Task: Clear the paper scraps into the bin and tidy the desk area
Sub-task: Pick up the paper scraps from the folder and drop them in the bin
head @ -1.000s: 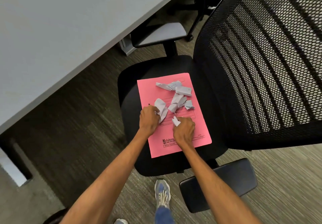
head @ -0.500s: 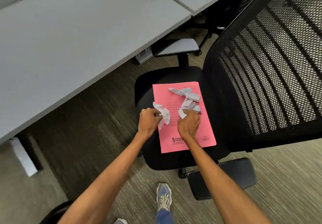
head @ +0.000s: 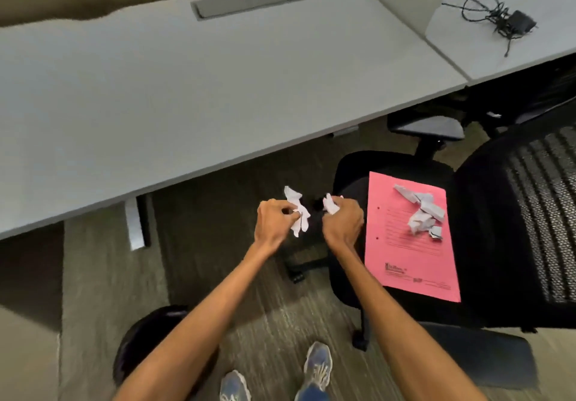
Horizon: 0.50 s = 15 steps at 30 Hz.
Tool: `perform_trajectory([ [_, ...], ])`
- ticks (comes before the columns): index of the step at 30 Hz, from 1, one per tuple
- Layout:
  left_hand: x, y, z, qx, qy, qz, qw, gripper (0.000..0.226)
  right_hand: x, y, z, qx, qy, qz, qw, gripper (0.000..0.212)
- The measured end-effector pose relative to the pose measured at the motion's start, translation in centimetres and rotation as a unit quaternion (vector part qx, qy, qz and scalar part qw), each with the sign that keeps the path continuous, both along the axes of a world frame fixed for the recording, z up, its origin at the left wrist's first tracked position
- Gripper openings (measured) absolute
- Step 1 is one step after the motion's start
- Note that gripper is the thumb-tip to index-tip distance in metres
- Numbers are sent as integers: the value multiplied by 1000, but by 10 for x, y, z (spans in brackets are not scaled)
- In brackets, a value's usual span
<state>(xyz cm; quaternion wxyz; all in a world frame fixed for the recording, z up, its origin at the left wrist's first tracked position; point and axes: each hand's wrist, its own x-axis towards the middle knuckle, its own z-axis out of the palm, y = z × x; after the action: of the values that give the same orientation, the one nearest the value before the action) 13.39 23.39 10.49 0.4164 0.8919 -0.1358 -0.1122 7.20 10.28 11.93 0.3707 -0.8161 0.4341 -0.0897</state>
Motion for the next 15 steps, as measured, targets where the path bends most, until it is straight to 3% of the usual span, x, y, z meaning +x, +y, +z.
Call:
perform_trajectory([
  [9, -8, 230, -16, 38, 24, 180, 983, 21, 48, 207, -19, 37, 6, 165, 986, 28],
  [15, -60, 360, -57, 45, 69, 283, 956, 17, 32, 345, -62, 61, 73, 312, 945, 28],
])
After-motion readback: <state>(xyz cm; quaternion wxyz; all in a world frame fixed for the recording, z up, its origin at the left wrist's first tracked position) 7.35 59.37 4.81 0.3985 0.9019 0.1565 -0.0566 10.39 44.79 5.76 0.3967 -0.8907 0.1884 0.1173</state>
